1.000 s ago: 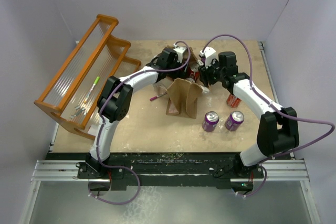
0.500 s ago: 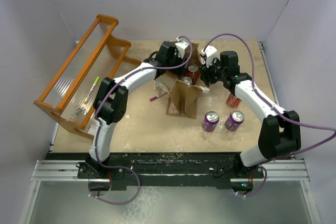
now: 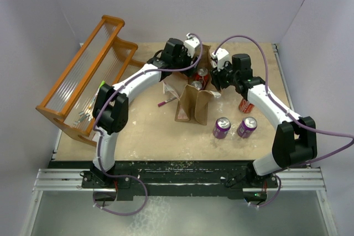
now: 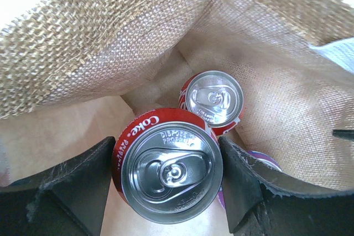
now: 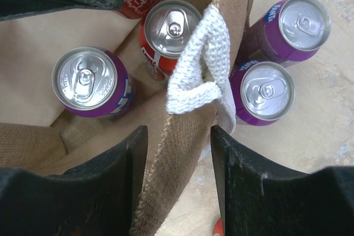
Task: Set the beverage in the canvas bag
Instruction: Adjust the drink in the canvas bag.
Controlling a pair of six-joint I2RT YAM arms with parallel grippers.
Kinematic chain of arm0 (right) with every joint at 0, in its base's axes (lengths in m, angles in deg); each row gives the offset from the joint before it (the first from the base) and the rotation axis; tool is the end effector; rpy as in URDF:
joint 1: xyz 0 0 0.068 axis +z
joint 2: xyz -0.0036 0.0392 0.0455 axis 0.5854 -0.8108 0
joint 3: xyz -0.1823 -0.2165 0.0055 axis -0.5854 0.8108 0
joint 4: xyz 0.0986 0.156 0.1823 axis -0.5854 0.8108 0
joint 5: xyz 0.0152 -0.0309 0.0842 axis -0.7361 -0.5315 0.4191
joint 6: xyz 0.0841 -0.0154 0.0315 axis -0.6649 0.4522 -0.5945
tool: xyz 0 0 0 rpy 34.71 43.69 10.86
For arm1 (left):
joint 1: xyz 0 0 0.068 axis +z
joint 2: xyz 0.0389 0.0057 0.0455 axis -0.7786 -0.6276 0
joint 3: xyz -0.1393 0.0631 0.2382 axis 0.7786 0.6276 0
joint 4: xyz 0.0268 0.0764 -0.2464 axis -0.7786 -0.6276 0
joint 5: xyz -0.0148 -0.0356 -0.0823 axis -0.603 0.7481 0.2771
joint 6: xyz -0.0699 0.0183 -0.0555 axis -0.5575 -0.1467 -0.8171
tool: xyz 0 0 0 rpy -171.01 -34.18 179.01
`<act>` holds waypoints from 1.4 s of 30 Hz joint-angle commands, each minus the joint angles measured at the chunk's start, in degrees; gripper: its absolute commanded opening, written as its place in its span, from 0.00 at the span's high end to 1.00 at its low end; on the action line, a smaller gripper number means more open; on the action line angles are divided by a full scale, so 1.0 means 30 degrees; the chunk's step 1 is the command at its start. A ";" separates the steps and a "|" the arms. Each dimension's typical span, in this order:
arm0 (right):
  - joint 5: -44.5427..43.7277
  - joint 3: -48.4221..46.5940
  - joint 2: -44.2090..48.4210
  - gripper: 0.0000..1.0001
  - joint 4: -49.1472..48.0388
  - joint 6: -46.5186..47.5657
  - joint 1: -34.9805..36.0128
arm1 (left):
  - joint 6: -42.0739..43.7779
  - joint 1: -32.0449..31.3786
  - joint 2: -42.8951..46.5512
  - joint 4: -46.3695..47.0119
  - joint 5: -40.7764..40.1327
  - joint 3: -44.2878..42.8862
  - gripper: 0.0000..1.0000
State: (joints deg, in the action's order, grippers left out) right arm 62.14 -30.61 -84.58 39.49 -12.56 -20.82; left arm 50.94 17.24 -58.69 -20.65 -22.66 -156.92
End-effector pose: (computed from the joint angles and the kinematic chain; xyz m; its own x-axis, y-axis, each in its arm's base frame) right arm 0.3652 0.1168 0.2834 -0.3242 -0.3519 -0.8781 -0.5487 0.8261 -0.1285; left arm 0.4397 -0.3109 0.2733 -0.3652 0.2999 -0.8813 0.6832 0.7294 -0.0349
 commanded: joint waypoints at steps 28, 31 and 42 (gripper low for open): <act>0.0957 -0.4196 -0.1443 0.41 0.0085 -0.1511 0.0023 | 0.1367 0.1532 -0.0825 0.0658 0.7059 -0.3021 1.00; 0.0927 -0.4560 -0.1722 0.41 0.0148 -0.1659 -0.0006 | 0.2125 0.1482 -0.1415 0.0060 0.6847 -0.3647 1.00; 0.0847 -0.5207 -0.2464 0.45 0.0236 -0.1738 -0.0333 | 0.3330 0.1453 -0.2080 -0.0854 0.8329 -0.4069 1.00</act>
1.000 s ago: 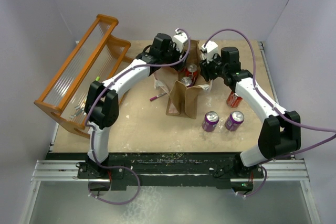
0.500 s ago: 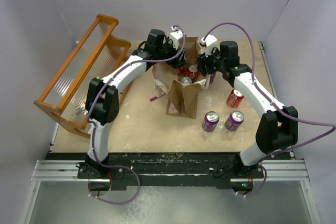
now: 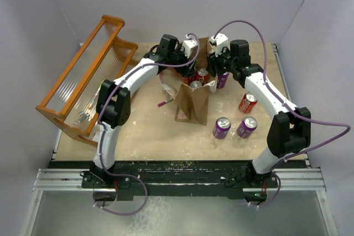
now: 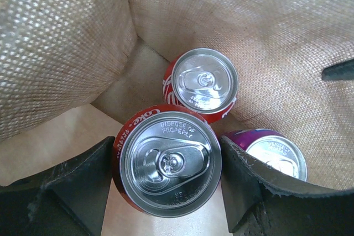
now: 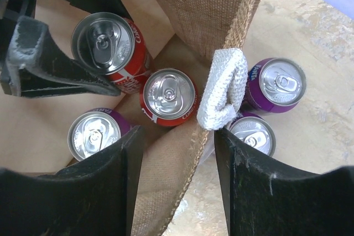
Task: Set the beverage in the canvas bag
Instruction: Adjust the drink in the canvas bag.
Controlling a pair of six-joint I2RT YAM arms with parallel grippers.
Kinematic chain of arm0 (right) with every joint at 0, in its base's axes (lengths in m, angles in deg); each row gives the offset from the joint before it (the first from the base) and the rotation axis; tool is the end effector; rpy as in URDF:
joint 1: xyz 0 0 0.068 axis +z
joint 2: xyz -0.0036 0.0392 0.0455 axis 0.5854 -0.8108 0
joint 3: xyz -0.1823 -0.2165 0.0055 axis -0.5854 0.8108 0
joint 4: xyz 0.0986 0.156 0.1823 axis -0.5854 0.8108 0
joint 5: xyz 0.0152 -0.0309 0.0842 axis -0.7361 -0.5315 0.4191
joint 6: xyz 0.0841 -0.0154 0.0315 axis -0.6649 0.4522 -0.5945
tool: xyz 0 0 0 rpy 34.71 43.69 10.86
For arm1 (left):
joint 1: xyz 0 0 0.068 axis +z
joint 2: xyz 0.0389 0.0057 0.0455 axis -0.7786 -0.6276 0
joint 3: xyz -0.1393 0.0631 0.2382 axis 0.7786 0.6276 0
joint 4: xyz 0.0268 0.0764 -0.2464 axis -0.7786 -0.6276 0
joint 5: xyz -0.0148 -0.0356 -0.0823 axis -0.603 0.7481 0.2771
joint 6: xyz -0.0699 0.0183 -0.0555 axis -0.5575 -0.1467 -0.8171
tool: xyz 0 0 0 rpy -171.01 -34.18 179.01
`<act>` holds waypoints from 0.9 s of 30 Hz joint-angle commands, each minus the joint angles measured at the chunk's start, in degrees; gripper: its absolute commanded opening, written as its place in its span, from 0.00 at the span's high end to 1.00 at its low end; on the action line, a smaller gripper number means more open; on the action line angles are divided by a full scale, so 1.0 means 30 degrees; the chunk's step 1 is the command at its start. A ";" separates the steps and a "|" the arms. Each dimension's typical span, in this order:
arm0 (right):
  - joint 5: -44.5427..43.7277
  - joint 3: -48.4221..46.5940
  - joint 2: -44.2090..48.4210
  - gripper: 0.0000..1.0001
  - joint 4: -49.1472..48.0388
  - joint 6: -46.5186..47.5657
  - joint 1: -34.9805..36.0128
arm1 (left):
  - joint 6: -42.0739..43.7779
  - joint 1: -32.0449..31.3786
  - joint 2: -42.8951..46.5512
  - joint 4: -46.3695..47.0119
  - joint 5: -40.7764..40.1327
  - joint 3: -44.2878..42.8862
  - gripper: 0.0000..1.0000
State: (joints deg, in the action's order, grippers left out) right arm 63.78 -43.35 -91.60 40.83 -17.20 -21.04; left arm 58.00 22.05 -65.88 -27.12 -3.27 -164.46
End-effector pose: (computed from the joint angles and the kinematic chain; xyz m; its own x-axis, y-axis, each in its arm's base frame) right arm 0.4039 0.1279 0.3195 -0.2979 -0.2625 -0.9178 -0.5348 0.8423 -0.0673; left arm 0.4631 -0.3021 0.2473 -0.3599 0.3695 -0.8567 0.8427 0.5229 -0.1285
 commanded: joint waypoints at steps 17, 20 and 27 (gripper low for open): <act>0.0360 -0.1239 -0.0650 0.46 -0.0012 0.0029 -0.0504 | 0.5098 0.0138 -0.1865 -0.2115 0.4921 -0.3117 1.00; 0.0225 -0.1163 -0.0680 0.46 0.0005 0.0146 -0.0505 | 0.5293 0.0139 -0.2332 -0.2498 0.4819 -0.3524 1.00; 0.0002 -0.1063 -0.0665 0.45 0.0063 0.0160 -0.0505 | 0.5365 0.0099 -0.3247 -0.3403 0.3963 -0.4195 0.85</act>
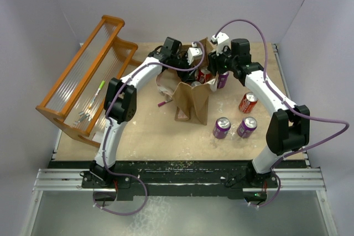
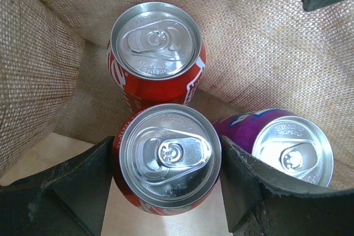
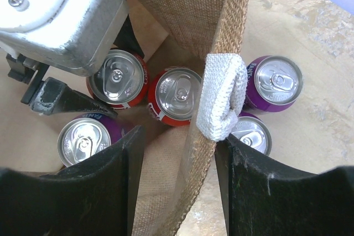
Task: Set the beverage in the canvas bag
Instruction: Adjust the drink in the canvas bag.
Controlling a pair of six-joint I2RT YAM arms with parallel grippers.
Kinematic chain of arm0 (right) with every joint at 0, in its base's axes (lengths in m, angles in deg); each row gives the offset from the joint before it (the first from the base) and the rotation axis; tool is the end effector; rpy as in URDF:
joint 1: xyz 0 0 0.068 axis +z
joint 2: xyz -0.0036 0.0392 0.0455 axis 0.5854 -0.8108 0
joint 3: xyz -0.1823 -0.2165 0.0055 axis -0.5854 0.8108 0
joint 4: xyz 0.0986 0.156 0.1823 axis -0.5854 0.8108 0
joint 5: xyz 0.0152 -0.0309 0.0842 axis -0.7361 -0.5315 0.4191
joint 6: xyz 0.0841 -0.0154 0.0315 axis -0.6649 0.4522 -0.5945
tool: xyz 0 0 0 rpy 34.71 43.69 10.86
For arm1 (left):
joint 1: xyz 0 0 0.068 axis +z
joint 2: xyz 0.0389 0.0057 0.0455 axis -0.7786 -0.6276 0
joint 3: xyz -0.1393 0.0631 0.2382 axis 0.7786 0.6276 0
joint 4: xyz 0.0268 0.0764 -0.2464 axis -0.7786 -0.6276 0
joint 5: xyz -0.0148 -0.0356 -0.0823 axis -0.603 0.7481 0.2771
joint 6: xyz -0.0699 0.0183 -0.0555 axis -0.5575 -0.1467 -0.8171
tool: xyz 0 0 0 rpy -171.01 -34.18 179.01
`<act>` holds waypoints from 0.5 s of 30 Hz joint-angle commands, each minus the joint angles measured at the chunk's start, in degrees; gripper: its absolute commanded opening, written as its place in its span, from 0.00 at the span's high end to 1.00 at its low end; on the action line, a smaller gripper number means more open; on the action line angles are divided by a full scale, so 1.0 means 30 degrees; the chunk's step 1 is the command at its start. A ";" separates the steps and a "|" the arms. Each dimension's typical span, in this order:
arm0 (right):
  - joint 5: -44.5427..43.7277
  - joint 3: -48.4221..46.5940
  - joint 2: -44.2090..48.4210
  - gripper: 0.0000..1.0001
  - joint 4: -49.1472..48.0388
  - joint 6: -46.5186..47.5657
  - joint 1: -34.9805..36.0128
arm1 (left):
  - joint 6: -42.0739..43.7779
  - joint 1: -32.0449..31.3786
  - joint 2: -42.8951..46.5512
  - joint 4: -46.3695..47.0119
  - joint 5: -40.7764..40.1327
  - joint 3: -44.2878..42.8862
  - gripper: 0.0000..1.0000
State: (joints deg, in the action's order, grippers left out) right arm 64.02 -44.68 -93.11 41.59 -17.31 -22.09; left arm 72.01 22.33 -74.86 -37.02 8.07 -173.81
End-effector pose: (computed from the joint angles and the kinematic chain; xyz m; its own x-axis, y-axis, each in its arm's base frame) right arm 0.4120 0.1222 0.3160 -0.3176 -0.2586 -0.9123 -0.5230 0.8503 -0.0590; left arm 0.4676 -0.3168 0.2085 -0.2484 0.4889 -0.8362 0.9528 0.2789 -0.1200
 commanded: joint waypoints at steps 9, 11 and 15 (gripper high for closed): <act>-0.0024 -0.0603 -0.0165 0.45 -0.0240 0.0252 -0.0155 | -0.1564 0.0366 -0.0205 0.0423 0.0284 -0.1329 0.73; -0.0003 -0.0577 -0.0155 0.45 -0.0253 0.0238 -0.0155 | -0.3278 0.0653 -0.0212 0.1440 0.1764 -0.1262 0.82; -0.0021 -0.0520 -0.0035 0.45 -0.0280 0.0296 -0.0155 | -0.4779 0.0723 0.0162 0.3416 0.3757 -0.0769 1.00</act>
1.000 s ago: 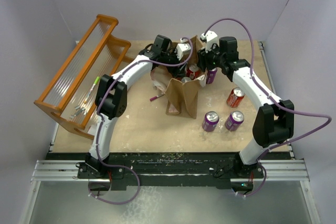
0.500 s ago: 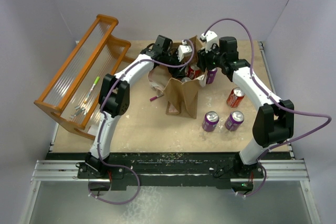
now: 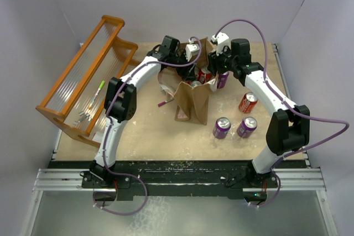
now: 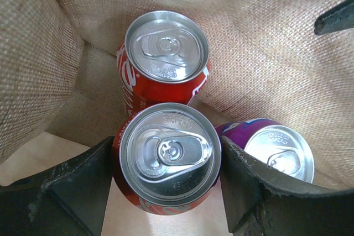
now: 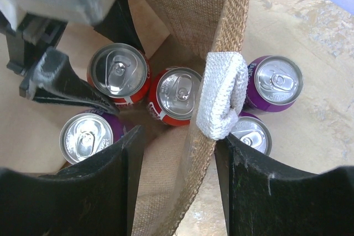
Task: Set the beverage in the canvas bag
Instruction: Adjust the drink in the canvas bag.
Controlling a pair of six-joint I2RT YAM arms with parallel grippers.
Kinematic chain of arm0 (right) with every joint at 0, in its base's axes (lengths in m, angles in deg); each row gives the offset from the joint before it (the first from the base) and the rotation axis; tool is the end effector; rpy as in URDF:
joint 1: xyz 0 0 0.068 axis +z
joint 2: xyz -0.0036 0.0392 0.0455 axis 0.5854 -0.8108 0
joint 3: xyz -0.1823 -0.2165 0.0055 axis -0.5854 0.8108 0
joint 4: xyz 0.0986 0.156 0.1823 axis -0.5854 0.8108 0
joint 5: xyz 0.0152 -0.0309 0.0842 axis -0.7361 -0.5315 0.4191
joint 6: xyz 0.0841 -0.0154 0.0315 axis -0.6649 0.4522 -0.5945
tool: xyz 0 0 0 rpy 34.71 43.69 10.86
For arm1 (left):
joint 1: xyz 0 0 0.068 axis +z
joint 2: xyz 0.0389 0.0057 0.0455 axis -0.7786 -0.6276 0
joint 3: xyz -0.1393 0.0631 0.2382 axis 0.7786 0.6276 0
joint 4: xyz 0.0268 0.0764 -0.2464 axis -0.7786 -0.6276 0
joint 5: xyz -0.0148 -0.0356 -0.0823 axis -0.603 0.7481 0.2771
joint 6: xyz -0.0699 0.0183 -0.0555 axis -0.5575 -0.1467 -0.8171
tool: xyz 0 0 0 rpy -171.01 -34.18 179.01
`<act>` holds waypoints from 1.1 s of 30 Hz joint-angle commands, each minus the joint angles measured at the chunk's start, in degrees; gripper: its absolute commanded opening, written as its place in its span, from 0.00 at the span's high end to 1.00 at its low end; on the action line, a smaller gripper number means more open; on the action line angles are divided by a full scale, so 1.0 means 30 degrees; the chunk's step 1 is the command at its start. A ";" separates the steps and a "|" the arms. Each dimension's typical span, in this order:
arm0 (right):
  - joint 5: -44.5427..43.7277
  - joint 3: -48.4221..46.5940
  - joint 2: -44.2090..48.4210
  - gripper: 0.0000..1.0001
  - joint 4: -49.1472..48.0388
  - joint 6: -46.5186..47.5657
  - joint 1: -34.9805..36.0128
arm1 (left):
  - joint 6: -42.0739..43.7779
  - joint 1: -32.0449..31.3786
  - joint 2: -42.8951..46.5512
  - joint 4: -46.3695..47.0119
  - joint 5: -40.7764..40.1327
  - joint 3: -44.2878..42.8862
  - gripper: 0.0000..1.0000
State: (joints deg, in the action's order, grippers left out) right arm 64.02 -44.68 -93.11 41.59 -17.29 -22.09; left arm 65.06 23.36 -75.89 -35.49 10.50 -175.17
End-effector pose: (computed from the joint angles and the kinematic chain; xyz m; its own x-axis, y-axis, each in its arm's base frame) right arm 0.4120 0.1222 0.3160 -0.3174 -0.2589 -0.9123 -0.5231 0.8502 -0.0593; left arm 0.4763 -0.3129 0.2112 -0.3440 0.4223 -0.8387 0.9232 0.3151 -0.2200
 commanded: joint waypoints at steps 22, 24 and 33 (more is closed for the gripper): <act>0.0114 -0.0003 0.0248 0.45 -0.0485 0.0453 -0.0152 | 0.0866 0.0028 0.0624 0.1073 0.0606 0.1436 0.97; 0.0096 -0.0046 0.0205 0.45 -0.0485 0.0452 -0.0155 | 0.0967 0.0035 0.0565 0.1020 -0.0582 0.1279 0.90; 0.0052 -0.0177 0.0267 0.45 -0.0343 0.0504 -0.0155 | 0.1767 -0.0059 0.0497 -0.0039 -0.1060 0.0182 0.55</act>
State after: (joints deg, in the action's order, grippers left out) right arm 64.02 -44.68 -93.08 41.55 -16.80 -22.14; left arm 66.68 22.22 -75.87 -33.87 10.67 -172.30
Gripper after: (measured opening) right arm 0.551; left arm 0.713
